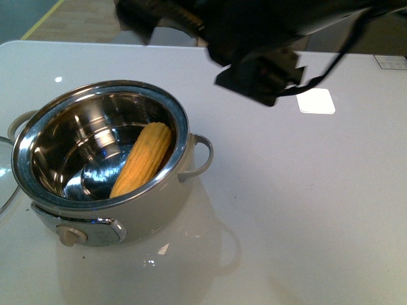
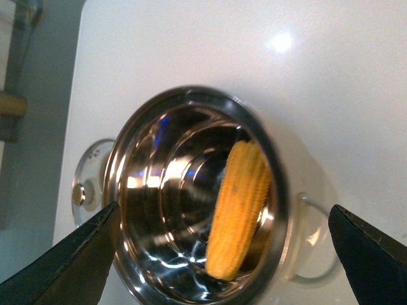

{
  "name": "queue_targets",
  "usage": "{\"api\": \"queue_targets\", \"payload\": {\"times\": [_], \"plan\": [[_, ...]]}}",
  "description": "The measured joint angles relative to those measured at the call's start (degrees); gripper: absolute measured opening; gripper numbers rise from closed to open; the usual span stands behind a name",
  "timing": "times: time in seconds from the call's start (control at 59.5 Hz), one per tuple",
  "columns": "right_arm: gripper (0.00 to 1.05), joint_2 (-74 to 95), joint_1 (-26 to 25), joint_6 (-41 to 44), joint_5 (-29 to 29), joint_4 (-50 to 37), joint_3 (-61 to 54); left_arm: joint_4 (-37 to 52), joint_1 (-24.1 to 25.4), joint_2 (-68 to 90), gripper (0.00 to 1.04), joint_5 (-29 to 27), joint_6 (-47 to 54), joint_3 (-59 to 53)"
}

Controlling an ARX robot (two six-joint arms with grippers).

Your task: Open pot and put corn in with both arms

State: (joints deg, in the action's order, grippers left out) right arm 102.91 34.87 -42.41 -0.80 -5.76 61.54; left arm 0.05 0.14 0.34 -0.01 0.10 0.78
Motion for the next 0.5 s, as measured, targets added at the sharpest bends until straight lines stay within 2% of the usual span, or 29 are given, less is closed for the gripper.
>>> {"api": "queue_targets", "payload": {"times": [0.235, 0.504], "plan": [[0.96, -18.9, -9.0, 7.3, -0.3, -2.5, -16.5, 0.0, 0.0, 0.0, 0.98, 0.0, 0.0, 0.0], [0.96, -40.0, -25.4, 18.8, -2.0, -3.8, -33.2, 0.0, 0.0, 0.0, 0.98, 0.0, 0.0, 0.0]]}}
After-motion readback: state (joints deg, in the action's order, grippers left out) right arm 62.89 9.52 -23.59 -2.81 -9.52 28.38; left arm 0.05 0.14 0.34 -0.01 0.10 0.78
